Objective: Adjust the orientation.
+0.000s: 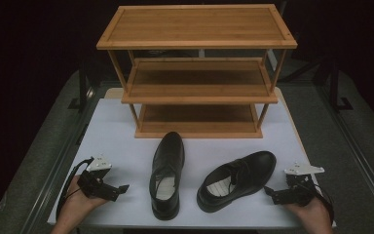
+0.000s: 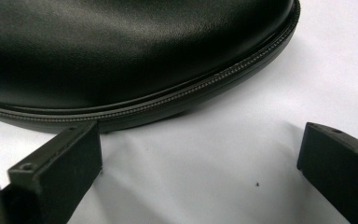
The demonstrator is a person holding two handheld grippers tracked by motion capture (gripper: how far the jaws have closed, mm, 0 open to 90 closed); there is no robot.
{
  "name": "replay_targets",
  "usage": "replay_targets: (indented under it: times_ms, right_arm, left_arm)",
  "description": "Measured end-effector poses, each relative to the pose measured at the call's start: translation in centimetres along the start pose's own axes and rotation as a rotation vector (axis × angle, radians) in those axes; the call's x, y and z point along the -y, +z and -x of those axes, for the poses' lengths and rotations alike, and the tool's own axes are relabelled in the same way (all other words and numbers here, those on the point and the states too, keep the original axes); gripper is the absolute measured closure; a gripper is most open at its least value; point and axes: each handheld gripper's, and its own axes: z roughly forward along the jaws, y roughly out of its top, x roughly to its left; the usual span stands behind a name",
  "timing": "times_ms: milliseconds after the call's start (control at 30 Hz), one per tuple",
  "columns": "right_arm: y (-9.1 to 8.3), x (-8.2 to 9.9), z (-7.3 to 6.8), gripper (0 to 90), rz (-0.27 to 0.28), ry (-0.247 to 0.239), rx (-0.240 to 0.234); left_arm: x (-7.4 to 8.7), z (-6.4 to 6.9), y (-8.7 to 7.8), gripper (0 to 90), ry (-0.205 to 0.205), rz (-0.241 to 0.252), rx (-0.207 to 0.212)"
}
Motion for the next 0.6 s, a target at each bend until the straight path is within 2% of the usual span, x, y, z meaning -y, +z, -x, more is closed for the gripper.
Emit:
replay_targets:
  times_ms: [100,200,267,400,533,600]
  right_arm:
    - [-0.1,0.0,0.2,0.0,0.011,0.014,-0.016]
    - [-0.1,0.1,0.3,0.0,0.015,0.020,-0.022]
    - [-0.1,0.0,0.2,0.0,0.011,0.015,-0.014]
    - [0.0,0.0,-0.1,0.0,0.001,-0.010,0.001]
    - [-0.5,0.1,-0.4,7.2,0.001,-0.022,-0.003]
    - [-0.8,0.2,-0.5,15.5,0.006,-0.033,-0.007]
  left_arm:
    - [1.0,-0.2,0.1,0.0,-0.010,-0.010,-0.001]
    - [1.9,-0.2,0.4,0.0,-0.012,0.003,-0.013]
    - [2.2,-0.1,0.6,0.0,0.009,0.026,-0.026]
    - [2.4,-0.2,0.7,0.0,0.011,0.048,-0.017]
    - [2.4,-0.2,0.7,0.0,0.012,0.049,-0.017]
    - [2.4,-0.2,0.7,0.0,0.012,0.047,-0.016]
